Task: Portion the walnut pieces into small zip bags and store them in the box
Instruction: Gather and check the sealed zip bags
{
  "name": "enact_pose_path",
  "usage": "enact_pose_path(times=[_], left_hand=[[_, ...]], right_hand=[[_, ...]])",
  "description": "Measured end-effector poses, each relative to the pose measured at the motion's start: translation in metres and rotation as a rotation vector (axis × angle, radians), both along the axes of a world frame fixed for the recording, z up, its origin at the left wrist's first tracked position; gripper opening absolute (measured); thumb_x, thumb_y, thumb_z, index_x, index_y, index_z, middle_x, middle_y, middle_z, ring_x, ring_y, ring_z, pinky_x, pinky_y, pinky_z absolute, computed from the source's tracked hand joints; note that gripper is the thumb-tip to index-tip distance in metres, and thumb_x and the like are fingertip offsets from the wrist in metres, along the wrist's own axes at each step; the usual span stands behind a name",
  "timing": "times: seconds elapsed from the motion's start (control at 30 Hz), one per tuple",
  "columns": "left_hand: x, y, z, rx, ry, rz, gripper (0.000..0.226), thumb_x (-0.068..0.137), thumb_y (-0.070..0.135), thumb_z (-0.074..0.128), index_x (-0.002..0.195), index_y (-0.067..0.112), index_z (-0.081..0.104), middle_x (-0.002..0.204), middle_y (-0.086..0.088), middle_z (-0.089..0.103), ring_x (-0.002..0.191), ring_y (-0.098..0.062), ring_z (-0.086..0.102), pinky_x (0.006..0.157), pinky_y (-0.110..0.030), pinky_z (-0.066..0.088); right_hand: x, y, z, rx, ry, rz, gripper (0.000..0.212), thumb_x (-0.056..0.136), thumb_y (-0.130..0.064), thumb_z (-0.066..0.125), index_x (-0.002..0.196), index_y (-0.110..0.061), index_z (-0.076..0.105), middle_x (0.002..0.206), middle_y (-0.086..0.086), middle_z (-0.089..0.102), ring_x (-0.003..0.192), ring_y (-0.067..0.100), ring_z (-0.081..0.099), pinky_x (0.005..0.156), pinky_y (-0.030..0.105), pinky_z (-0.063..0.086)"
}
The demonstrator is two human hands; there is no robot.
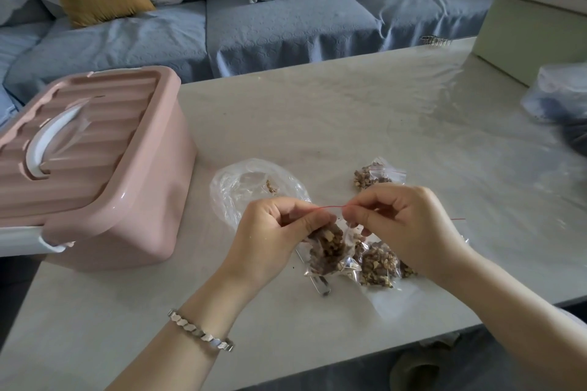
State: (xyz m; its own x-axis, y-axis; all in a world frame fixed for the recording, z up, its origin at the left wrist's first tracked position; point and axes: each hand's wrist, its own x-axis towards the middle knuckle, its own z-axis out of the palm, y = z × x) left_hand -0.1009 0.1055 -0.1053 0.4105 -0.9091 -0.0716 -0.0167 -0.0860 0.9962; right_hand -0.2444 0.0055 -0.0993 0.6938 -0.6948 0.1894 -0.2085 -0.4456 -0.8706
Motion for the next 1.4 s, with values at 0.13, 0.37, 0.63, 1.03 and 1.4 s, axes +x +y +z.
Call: enact_pose_path(times=[0.13,0.37,0.63,1.03,1.4], left_hand=[[-0.003,0.000,0.006,-0.033,-0.176,-0.071,0.013,0.074,0.010,0.072,0.076,0.023,0.071,0.071,0.011,0.073,0.067,-0.003,0.068,0.064,-0.012,0.049],[-0.003,0.002,0.008,-0.047,-0.538,-0.087,0.014,0.078,0.010,0.071,0.075,0.024,0.073,0.071,0.016,0.070,0.068,0.005,0.065,0.064,-0.009,0.046],[-0.004,0.006,0.006,-0.039,-0.591,-0.086,0.008,0.075,0.026,0.066,0.079,0.026,0.073,0.072,0.017,0.070,0.069,0.003,0.064,0.066,-0.016,0.049],[0.037,0.023,-0.005,0.037,-0.549,0.082,0.009,0.074,0.019,0.073,0.067,0.024,0.071,0.072,0.020,0.071,0.071,0.006,0.065,0.066,-0.003,0.044],[-0.002,-0.003,-0.008,0.043,-0.421,-0.115,0.029,0.071,0.041,0.067,0.100,0.041,0.063,0.100,0.027,0.067,0.096,0.008,0.062,0.086,-0.013,0.045]], right_hand=[[0.000,0.000,-0.004,-0.147,-0.010,0.035,0.013,0.075,-0.019,0.073,0.069,-0.029,0.070,0.060,-0.019,0.063,0.063,0.003,0.061,0.058,0.008,0.045],[-0.002,0.000,-0.010,-0.264,-0.017,0.056,0.006,0.074,-0.022,0.068,0.075,-0.019,0.073,0.067,-0.010,0.066,0.066,0.006,0.061,0.061,0.018,0.050],[-0.004,0.003,-0.012,-0.349,-0.053,0.088,0.015,0.079,-0.025,0.062,0.075,-0.014,0.072,0.067,-0.007,0.065,0.064,0.006,0.058,0.059,0.015,0.048],[-0.033,-0.021,-0.009,-0.260,-0.137,-0.131,0.019,0.075,-0.011,0.070,0.069,-0.029,0.068,0.063,-0.022,0.065,0.062,-0.001,0.062,0.058,0.009,0.049],[-0.020,-0.019,-0.020,-0.138,-0.018,-0.014,0.011,0.075,-0.024,0.064,0.079,-0.017,0.071,0.079,-0.012,0.066,0.070,0.007,0.062,0.064,0.017,0.051]])
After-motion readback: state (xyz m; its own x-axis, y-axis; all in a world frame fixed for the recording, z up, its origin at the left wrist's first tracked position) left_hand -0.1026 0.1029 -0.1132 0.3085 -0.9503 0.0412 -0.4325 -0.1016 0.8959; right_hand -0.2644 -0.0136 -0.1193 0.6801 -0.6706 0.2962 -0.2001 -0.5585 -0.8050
